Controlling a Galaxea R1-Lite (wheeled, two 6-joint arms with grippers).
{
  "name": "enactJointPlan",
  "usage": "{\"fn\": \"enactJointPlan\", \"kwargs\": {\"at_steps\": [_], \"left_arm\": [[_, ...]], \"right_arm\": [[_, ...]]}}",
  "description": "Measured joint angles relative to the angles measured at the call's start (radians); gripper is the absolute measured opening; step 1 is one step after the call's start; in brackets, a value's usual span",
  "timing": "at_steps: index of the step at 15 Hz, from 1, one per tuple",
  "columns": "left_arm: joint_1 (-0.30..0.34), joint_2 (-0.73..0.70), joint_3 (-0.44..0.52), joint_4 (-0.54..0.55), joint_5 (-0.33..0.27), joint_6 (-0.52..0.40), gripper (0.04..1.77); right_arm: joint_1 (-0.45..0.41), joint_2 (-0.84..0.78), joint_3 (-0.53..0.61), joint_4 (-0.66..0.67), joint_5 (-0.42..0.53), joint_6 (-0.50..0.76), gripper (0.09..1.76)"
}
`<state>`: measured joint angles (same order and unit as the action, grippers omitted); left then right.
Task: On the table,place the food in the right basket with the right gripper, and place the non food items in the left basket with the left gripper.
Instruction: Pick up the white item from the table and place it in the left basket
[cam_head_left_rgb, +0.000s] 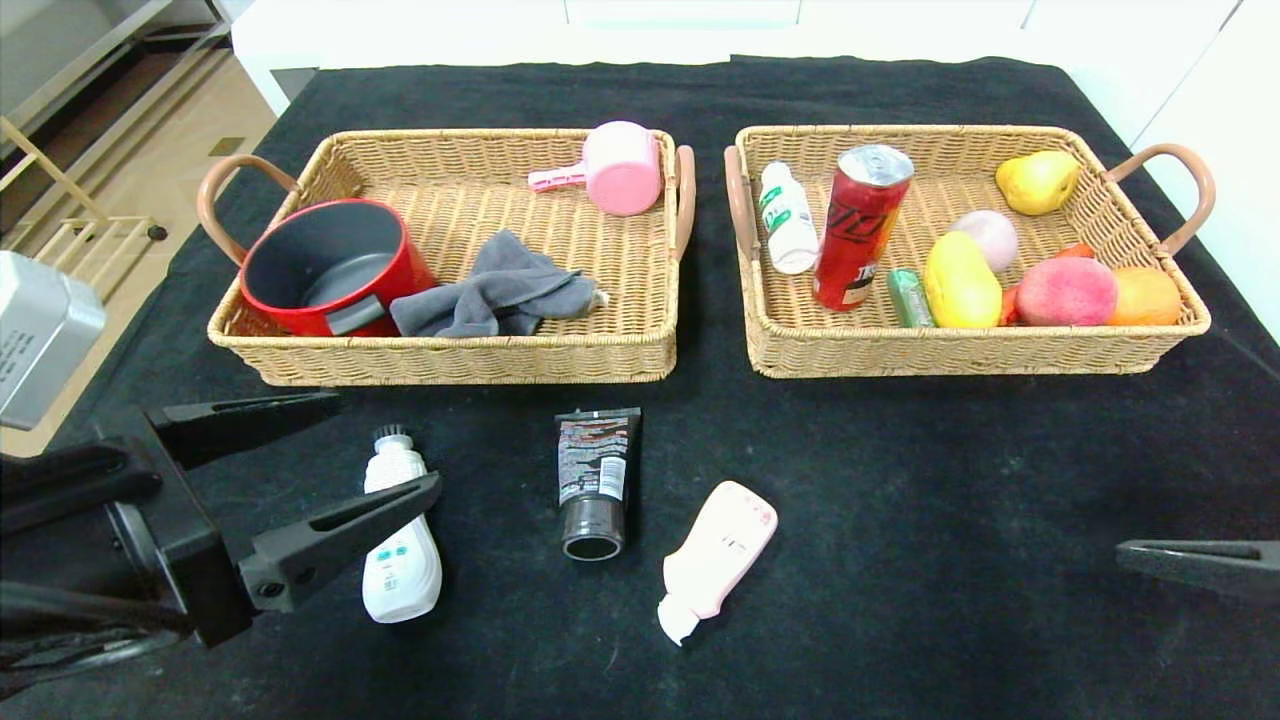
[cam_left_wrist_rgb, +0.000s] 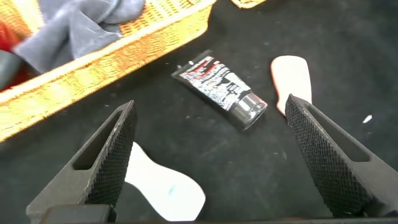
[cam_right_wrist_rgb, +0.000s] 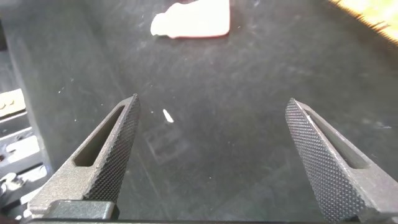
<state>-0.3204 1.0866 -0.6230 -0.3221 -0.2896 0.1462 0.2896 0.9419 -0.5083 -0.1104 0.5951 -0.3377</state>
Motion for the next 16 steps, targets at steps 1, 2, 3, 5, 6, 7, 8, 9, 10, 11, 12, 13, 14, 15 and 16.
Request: {"fn": "enactJointPlan", "kwargs": {"at_steps": [1,2,3,5,6,7,8,9,10,11,12,13,14,15,16], "left_arm": [[0.0,-0.002,0.0,0.0,0.002,0.0,1.72],[0.0,-0.003,0.002,0.0,0.004,0.0,1.72],[0.0,-0.005,0.003,0.0,0.005,-0.001,1.72],[0.0,-0.008,0.004,-0.001,0.028,0.0,1.72],[0.0,-0.011,0.004,-0.002,0.044,0.0,1.72],[0.0,-0.016,0.004,-0.002,0.056,0.001,1.72],[0.0,-0.02,0.005,-0.001,0.071,0.004,1.72],[0.0,-0.023,0.004,0.0,0.089,0.011,1.72],[0.0,-0.024,0.003,0.002,0.109,0.018,1.72],[0.0,-0.026,0.0,0.019,0.131,0.02,1.72],[0.0,-0.027,-0.006,0.059,0.154,0.021,1.72],[0.0,-0.026,-0.023,0.107,0.18,0.02,1.72],[0.0,-0.024,-0.05,0.167,0.209,0.016,1.72],[0.0,-0.021,-0.083,0.239,0.239,0.012,1.72],[0.0,-0.016,-0.119,0.325,0.271,0.009,1.72]], "right_arm": [[-0.014,-0.011,0.001,-0.003,-0.003,0.0,1.7],[-0.034,-0.019,0.0,-0.017,-0.004,0.001,1.7],[-0.053,-0.025,-0.001,-0.043,-0.004,0.003,1.7],[-0.095,-0.031,-0.003,-0.078,-0.005,0.011,1.7],[-0.119,-0.032,-0.006,-0.089,-0.004,0.017,1.7],[-0.137,-0.031,-0.011,-0.098,-0.004,0.019,1.7],[-0.151,-0.031,-0.014,-0.101,-0.005,0.02,1.7],[-0.166,-0.03,-0.019,-0.103,-0.005,0.02,1.7],[-0.178,-0.029,-0.021,-0.104,-0.005,0.019,1.7],[-0.184,-0.026,-0.023,-0.107,-0.006,0.02,1.7],[-0.187,-0.025,-0.023,-0.107,-0.006,0.019,1.7],[-0.189,-0.026,-0.023,-0.106,-0.007,0.019,1.71],[-0.19,-0.026,-0.023,-0.105,-0.006,0.018,1.71],[-0.193,-0.025,-0.022,-0.104,-0.008,0.018,1.71],[-0.194,-0.022,-0.022,-0.104,-0.009,0.017,1.71]]}}
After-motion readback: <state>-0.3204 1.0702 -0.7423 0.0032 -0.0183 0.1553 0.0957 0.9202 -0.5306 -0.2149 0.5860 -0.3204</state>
